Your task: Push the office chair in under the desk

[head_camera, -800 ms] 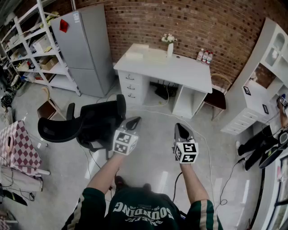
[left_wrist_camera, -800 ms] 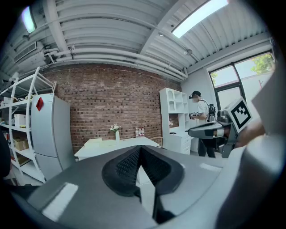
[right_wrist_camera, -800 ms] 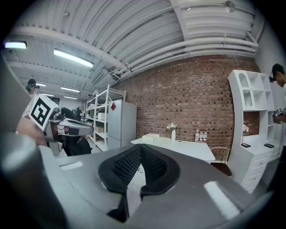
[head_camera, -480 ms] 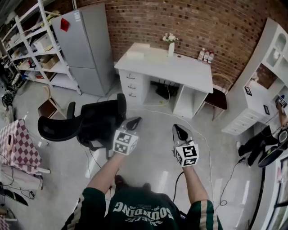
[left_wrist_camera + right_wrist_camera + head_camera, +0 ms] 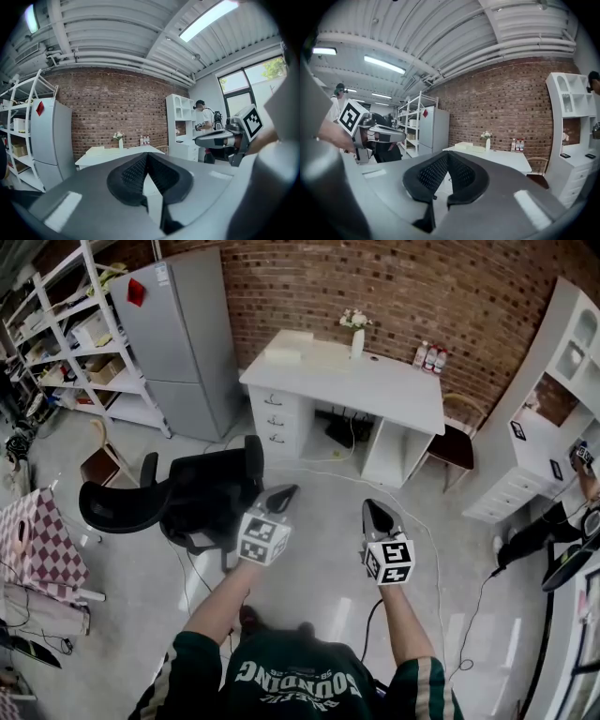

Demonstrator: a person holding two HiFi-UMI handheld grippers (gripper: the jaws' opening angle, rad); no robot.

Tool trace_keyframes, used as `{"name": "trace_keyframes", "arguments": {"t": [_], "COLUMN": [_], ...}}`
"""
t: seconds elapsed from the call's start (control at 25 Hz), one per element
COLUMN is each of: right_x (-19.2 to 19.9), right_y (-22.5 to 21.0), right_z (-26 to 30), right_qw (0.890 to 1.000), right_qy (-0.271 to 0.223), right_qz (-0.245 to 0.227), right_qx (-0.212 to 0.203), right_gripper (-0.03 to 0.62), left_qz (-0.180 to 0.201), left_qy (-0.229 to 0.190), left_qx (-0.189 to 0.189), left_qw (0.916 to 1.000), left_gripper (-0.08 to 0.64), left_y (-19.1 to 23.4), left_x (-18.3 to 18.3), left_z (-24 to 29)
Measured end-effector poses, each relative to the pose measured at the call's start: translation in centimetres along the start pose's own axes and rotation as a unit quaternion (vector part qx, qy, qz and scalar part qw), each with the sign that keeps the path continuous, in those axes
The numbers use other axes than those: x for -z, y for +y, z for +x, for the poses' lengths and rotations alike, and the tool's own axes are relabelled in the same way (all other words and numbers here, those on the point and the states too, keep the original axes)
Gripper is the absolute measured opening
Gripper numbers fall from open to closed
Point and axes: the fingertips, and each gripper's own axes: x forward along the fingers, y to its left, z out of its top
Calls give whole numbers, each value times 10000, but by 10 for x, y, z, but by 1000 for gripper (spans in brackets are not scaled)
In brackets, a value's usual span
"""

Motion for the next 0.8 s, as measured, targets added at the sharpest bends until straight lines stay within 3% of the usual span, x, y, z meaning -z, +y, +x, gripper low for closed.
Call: {"name": "trace_keyframes", "arguments": {"t": [0.44, 0.8], "right_x": [4, 12], "right_y": [8, 36], "right_z": [-4, 12], "right_qw": [9999, 9975], "right_qy": [11, 80], "right_qz": [43, 177], "right_qx": [-101, -678], "right_gripper": [0, 0], "left_qz": [85, 29], "left_qy": [79, 237], "left_qx": [-119, -430], "left_qw": [9999, 9988], "left_gripper": [11, 11], "left_y": [-4, 3], "left_x": [9, 21], "left_z": [-9, -44]}}
